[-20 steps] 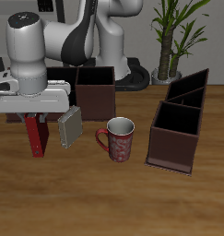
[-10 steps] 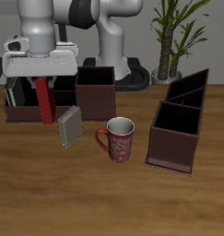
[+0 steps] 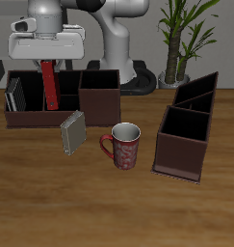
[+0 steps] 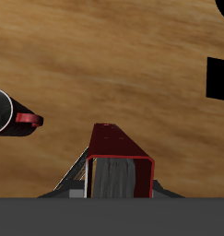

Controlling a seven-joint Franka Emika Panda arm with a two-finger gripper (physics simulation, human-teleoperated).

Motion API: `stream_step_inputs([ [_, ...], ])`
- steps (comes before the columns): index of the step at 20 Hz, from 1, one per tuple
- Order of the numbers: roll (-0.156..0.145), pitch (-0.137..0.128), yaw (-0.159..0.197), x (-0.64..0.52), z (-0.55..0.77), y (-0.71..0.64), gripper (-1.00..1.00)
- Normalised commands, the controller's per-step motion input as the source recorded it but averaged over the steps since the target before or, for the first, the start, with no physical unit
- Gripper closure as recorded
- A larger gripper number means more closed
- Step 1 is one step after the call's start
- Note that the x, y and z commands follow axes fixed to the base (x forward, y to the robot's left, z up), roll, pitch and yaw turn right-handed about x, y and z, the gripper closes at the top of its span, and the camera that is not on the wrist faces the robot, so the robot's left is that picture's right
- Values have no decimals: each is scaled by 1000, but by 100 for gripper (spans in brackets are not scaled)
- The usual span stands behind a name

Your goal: Place the striped book into the back desk caddy's left compartment and place the red book into the back desk caddy's left compartment and place the yellow book into the left desk caddy's right compartment

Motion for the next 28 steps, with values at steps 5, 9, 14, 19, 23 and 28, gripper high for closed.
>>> stream_step_inputs([
  [5, -10, -15, 20, -434, 59, -13, 100],
  [9, -7, 13, -36, -451, 65, -2, 100],
  [14, -1, -4, 9, -499, 11, 15, 100],
  [19, -38, -19, -12, -374, -78, -35, 100],
  [23, -51, 15, -22, -264, -66, -145, 100],
  [28, -16, -24, -62, -404, 254, -326, 100],
])
